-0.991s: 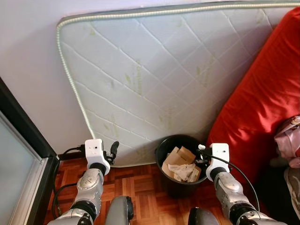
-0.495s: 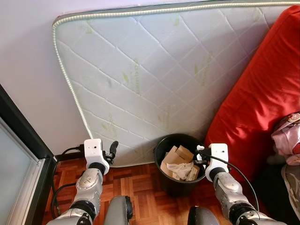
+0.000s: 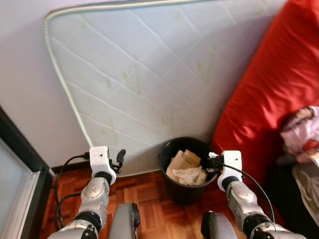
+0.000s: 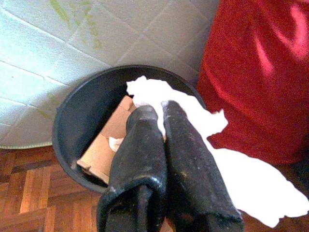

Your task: Clean up the room

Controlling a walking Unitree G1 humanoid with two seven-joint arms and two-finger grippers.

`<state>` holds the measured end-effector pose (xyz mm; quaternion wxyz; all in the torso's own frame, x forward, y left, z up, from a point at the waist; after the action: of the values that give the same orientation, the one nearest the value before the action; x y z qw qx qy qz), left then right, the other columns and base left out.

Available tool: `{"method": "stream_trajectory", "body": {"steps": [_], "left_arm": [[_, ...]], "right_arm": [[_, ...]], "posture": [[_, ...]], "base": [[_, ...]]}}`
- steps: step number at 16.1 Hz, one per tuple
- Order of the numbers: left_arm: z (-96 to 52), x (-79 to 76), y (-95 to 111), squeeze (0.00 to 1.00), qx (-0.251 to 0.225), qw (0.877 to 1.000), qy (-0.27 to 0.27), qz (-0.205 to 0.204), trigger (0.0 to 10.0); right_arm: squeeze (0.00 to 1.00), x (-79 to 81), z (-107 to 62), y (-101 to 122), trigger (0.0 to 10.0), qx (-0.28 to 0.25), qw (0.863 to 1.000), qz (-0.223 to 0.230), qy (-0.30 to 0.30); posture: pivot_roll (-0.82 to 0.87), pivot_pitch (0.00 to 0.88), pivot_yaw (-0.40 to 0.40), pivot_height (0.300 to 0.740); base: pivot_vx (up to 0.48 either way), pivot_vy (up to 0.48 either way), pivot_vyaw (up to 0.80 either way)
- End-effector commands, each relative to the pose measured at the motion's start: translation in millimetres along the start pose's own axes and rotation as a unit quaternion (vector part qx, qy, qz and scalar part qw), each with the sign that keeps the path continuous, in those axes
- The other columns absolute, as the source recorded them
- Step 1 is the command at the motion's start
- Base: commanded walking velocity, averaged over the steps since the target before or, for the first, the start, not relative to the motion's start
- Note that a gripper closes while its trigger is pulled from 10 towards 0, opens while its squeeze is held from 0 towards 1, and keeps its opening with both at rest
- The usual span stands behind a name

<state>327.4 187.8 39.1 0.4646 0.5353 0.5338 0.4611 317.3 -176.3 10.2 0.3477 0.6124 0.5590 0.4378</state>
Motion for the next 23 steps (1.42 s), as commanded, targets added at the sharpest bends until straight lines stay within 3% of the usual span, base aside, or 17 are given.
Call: {"method": "stream_trajectory", "body": {"steps": [1,6,12,16,19,21,23], "left_arm": [[0.5,3.6,-0.6,0.0,0.008,1.0,0.003,0.0,10.0],[0.5,4.0,-2.2,0.0,0.016,1.0,0.002,-0.001,10.0],[0.1,4.2,-3.9,0.0,0.022,1.0,0.0,-0.003,10.0],[0.0,1.3,-5.4,0.0,0.025,1.0,-0.004,-0.007,10.0],[1.6,4.0,-0.8,0.0,0.015,1.0,-0.005,-0.007,10.0],[3.5,1.0,4.4,0.0,0.001,1.0,-0.017,0.0,10.0],[4.6,-1.0,11.0,0.0,-0.023,1.0,-0.017,-0.002,10.0]], "right_arm": [[0.0,-2.8,-0.5,-1.4,10.0,0.007,1.0,0.003,-0.004],[0.0,-5.7,-4.2,-9.6,10.0,0.022,1.0,-0.013,0.004],[0.0,-3.3,-6.6,-19.8,10.0,0.046,0.999,-0.003,0.011],[0.0,-5.7,-5.0,-16.1,10.0,0.049,0.999,-0.007,0.008],[0.0,-3.5,-1.5,-9.3,10.0,0.046,0.999,-0.021,0.012],[0.0,-4.5,-0.7,-6.8,10.0,0.041,0.999,-0.011,0.005],[0.0,4.6,1.7,-4.6,10.0,0.031,0.999,0.004,0.011]], "posture": [[0.07,0.0,0.022,0.533],[0.06,0.0,0.022,0.533],[0.06,0.0,0.02,0.533],[0.06,0.0,0.026,0.533],[0.07,0.0,0.018,0.533],[0.08,0.0,0.012,0.533],[0.08,0.0,0.009,0.533]], "base": [[0.0,0.0,0.0],[0.0,0.0,0.0],[0.0,0.0,0.61],[0.0,0.0,0.0],[0.0,0.0,0.0],[0.0,0.0,0.0],[0.0,0.0,0.0]]}}
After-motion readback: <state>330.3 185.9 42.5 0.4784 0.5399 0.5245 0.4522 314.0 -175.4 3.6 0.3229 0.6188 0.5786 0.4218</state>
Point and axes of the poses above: a point about 5 cm out from each wrist's last joint towards the gripper, its own z axis pointing out of the wrist towards the gripper, its own y axis along the axis of the wrist's last joint, x = y × z, the point moved 1 cm from there along z, pointing out of the wrist towards the gripper, and after that the axes turned 6 degrees about z, right-handed, at the moved point
